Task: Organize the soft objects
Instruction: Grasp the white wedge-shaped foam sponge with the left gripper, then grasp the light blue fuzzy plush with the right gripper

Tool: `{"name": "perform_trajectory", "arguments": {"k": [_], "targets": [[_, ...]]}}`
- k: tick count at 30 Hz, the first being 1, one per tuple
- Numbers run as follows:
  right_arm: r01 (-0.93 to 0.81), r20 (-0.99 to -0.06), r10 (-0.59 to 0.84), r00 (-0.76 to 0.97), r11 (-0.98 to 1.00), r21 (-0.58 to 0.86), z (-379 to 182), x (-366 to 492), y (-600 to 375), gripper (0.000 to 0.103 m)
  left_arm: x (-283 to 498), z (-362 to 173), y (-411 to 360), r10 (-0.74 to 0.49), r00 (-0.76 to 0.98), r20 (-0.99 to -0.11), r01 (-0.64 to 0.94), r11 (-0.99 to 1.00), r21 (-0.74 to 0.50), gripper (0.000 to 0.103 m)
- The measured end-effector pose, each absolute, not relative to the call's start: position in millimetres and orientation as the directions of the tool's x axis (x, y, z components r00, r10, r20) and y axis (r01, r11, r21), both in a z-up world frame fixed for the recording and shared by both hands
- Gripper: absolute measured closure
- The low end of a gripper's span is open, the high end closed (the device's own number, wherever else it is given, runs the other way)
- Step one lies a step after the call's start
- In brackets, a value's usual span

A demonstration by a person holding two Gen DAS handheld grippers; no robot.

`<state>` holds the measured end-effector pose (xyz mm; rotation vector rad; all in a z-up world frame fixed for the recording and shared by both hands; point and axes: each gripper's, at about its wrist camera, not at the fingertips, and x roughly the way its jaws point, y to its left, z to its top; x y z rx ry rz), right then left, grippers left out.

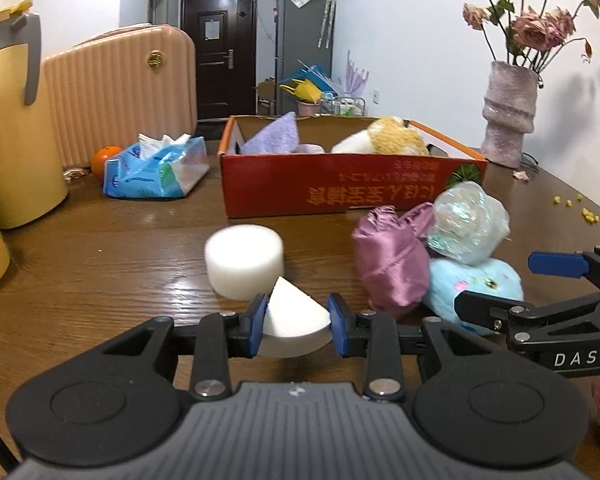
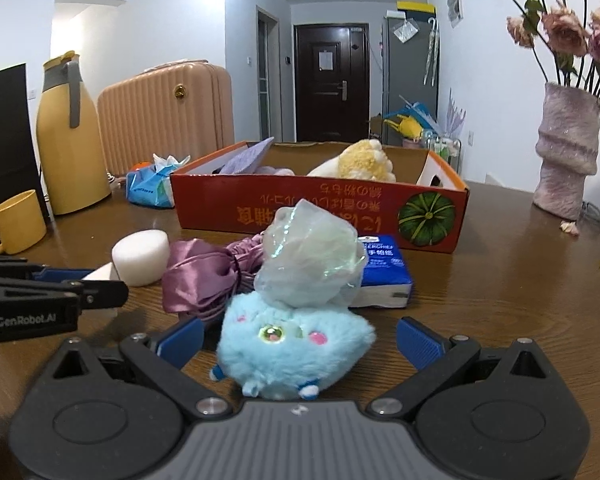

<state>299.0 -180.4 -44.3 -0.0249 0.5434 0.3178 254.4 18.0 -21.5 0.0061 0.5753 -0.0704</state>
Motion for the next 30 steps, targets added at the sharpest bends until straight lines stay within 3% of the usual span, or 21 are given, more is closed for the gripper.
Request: {"name": "perform_trajectory", "arguments": {"k": [19,21,24,30], "targets": [[-0.256,-0.61,0.286,0.739,0.957,0.138,-57.2,339.5,-163.6,0.002,259.3,-17.2,43.6,0.001,0.855,-0.518,-0.016,1.0,-0.026,0.069],[-0.26,-0.608,0.29,0.739,0.955,0.139,-56.5,338.6,-163.8,0.004,258.7,-17.1,43.3,0.002,0.857,-0.515,-0.018,0.999,-0.026,0.069],[-0.265,-0.601,0.297,0.742,0.953,0.143,-55.5,337.3,-165.2,0.016,258.1,-17.8,42.8,0.005,0.858,-0.514,-0.021,0.999,-0.024,0.069],[-0.304,-0.585,0.318,0.746,0.944,0.127,-53.1,331.4,-163.3,0.021,257.1,-18.2,41.7,0.011,0.859,-0.511,-0.024,1.0,-0.019,0.069]]}}
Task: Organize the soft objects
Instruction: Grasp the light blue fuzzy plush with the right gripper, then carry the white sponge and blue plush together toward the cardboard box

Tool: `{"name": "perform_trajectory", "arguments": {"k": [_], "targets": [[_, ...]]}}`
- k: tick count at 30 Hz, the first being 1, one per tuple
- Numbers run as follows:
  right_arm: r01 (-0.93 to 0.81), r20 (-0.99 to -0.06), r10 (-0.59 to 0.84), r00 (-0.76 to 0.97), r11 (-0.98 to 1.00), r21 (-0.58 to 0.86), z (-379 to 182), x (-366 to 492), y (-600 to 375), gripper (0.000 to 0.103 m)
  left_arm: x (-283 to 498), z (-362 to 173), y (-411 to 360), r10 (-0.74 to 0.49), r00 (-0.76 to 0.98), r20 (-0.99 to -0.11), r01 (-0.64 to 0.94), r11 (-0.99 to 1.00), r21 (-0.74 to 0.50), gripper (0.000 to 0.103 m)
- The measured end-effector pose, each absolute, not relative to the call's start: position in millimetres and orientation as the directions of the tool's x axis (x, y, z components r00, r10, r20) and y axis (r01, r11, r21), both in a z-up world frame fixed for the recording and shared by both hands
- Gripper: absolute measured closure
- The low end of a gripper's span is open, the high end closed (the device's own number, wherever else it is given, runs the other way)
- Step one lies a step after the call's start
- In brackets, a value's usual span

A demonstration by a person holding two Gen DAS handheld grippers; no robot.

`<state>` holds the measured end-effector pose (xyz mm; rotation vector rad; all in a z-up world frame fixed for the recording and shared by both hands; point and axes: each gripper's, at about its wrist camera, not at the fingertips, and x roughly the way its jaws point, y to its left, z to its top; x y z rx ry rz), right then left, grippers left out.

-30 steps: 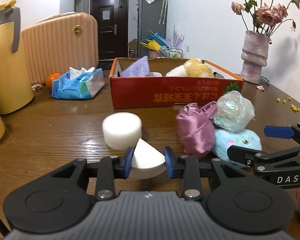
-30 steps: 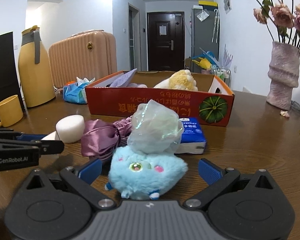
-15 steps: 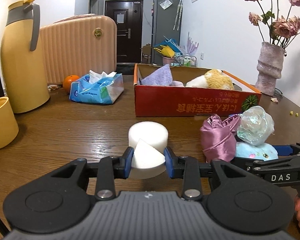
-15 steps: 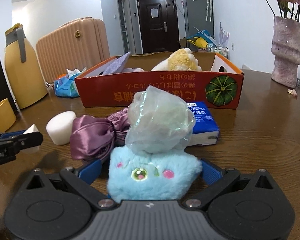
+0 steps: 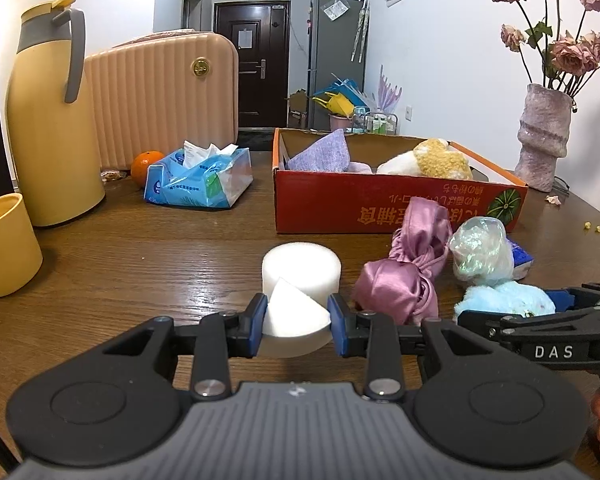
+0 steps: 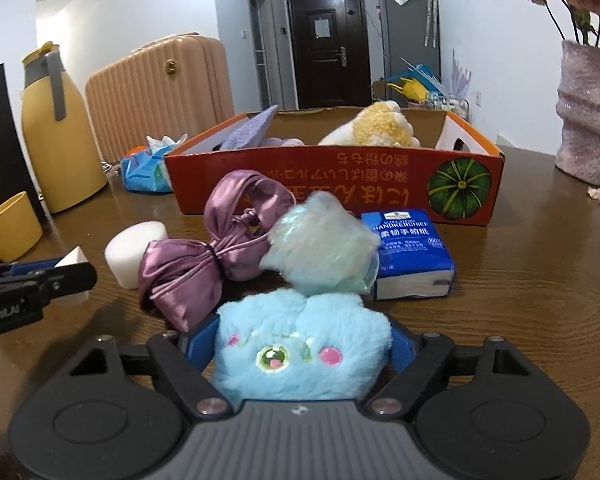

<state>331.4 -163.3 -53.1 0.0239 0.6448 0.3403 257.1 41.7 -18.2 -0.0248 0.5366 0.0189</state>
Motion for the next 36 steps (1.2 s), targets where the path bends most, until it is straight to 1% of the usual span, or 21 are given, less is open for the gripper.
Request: {"name": "perform_trajectory", "arguments": {"k": [6,18,23,32,36], "targets": [[-0.322,-0.543,0.322,0.775,0.941,0.099,-46.5,322.1,-162.6,0.022,255.5,-17.1,42.7,0.01,0.864,-0.504,-0.025,0.999,-0.024,0.069],[-0.332,-0.37,0.342,0.864,0.939,0.092,-21.2,293.8,-173.7,0.022,250.4,-12.1,45.6,0.01,0.883,-0.47,-0.031,0.999,-0.038,0.069],[-0.325,-0.311,0.335,0.889,0.942,0.085,-13.5,286.6,-178.1,0.022,249.5,-9.9,46.4,0.019,0.889,-0.457,-0.041,0.998,-0.039,0.069],[-0.3,-0.238,0.304,0.923,0.952,0.052,-7.8,285.6,-178.2,0.022,247.6,-4.8,44.3,0.047,0.902,-0.428,-0.062,0.998,-0.022,0.069],[-0.286,-0.228,0.29,0.929,0.957,0.05,-7.1,292.8,-179.2,0.022,249.4,-1.2,43.0,0.044,0.906,-0.421,-0.064,0.997,-0.033,0.069]]}}
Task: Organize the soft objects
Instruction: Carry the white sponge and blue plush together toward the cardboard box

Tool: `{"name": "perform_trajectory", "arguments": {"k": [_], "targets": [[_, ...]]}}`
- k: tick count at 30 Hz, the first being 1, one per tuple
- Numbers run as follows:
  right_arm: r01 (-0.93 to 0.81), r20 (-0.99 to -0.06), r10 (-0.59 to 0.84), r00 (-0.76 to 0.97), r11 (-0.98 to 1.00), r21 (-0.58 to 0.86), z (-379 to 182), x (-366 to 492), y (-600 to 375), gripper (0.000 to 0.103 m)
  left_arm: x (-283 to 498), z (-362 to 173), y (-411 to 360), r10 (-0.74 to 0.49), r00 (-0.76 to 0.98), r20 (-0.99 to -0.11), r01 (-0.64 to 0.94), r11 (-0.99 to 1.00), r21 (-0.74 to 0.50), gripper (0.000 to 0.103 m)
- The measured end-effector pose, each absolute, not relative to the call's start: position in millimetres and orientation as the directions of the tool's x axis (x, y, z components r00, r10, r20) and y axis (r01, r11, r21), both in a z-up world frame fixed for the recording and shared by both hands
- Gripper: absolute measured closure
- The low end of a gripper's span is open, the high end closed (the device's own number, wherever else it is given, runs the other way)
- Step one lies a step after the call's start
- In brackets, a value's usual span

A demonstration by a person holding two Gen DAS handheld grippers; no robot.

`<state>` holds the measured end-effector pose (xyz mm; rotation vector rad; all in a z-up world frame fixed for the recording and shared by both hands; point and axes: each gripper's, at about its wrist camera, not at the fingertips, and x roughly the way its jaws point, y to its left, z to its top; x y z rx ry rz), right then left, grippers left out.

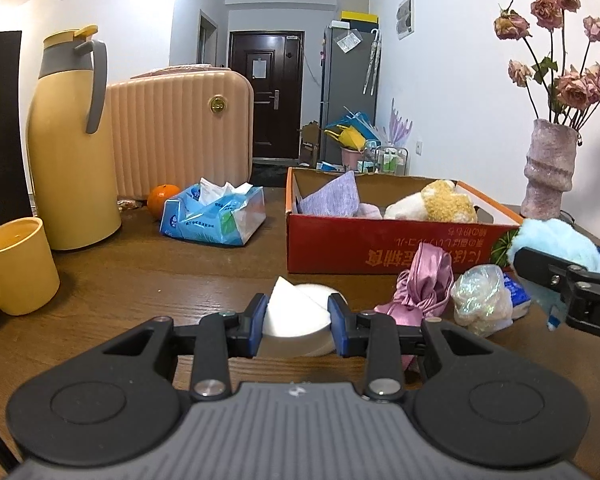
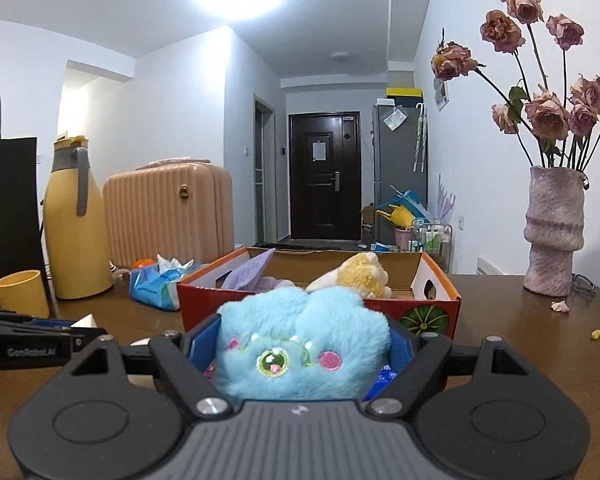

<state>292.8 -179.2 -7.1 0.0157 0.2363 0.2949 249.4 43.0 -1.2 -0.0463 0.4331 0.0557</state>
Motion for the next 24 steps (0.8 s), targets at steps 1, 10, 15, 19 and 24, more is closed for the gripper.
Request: {"name": "perform_trajectory", "arguments": {"k": [1,10,15,19,24], "targets": [[-0.283,-0.227,0.288,0.93,0.958,0.052,-7.5,294.5,-179.6,0.022,250.1,-0.1,42.4,0.043,0.908,-0.418,-0.063,0.997,-0.036,0.069],[-0.255,-0.196,0.262,0.945,0.965,0.062,-3.6,312.1,-184.1,0.022,264.3,12.4,30.1,0.038,0.924,-0.381,-0.062,0.997,-0.051,0.069],[-0.245,-0.178,0.252,0.951,0.968,0.062,-1.2,322.4,-186.0,0.022,275.2,20.6,23.3,0.034,0.932,-0.36,-0.062,0.996,-0.068,0.069],[-0.24,-0.167,0.247,0.955,0.969,0.06,0.5,329.3,-185.9,0.022,285.9,25.8,18.7,0.03,0.937,-0.348,-0.064,0.994,-0.086,0.069],[-0.234,-0.154,0.241,0.958,0.97,0.064,2.1,340.8,-186.1,0.022,300.5,30.9,14.3,0.026,0.942,-0.335,-0.065,0.992,-0.107,0.069]]}}
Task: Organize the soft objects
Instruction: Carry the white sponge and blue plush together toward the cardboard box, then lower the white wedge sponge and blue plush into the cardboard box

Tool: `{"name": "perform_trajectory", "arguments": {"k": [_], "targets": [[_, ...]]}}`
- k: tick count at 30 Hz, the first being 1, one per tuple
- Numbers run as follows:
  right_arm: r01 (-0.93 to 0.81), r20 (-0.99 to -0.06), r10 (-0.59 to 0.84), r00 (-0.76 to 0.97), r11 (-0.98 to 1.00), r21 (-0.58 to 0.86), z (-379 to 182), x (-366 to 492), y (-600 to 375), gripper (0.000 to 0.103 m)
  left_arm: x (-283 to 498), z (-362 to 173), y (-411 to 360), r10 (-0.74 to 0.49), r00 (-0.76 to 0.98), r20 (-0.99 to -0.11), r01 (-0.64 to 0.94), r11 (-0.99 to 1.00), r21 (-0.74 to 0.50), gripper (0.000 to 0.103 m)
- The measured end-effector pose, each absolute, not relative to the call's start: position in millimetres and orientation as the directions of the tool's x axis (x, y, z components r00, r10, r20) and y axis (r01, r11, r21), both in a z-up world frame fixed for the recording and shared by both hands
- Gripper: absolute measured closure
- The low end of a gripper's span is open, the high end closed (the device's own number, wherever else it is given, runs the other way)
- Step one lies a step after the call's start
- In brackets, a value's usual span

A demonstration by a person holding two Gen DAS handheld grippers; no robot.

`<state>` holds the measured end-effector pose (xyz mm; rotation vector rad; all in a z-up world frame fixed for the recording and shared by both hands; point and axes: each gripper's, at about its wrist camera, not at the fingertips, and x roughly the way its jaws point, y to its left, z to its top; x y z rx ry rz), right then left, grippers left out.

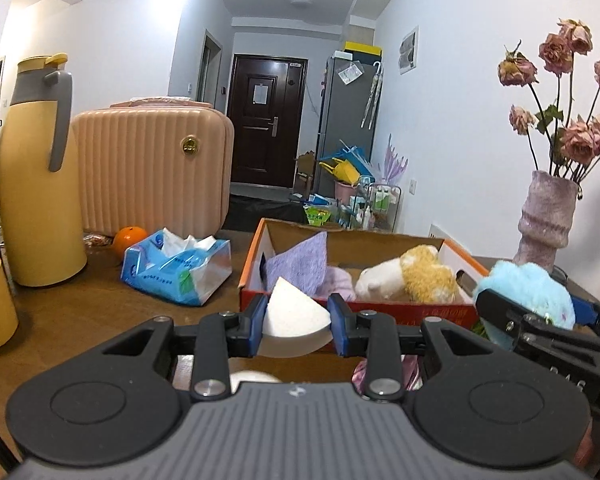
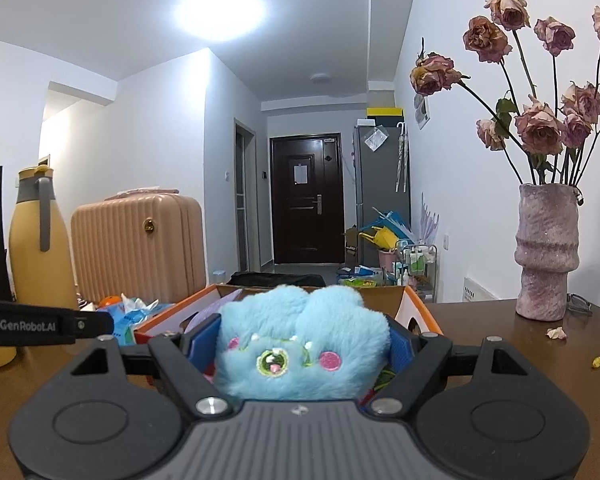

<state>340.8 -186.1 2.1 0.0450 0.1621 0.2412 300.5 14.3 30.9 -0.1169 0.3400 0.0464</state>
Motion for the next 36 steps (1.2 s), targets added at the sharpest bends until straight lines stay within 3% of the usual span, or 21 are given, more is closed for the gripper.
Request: {"name": "perform_trajectory", "arguments": {"k": [36], "targets": [[-0.188,-0.151,0.2,0.968,0.978,0.09,3.8,426.2,-177.3,0.022,400.0,39.9,4.8,0.033,0.955,-0.293,-0.078,0.987,-0.143,0.069]]}}
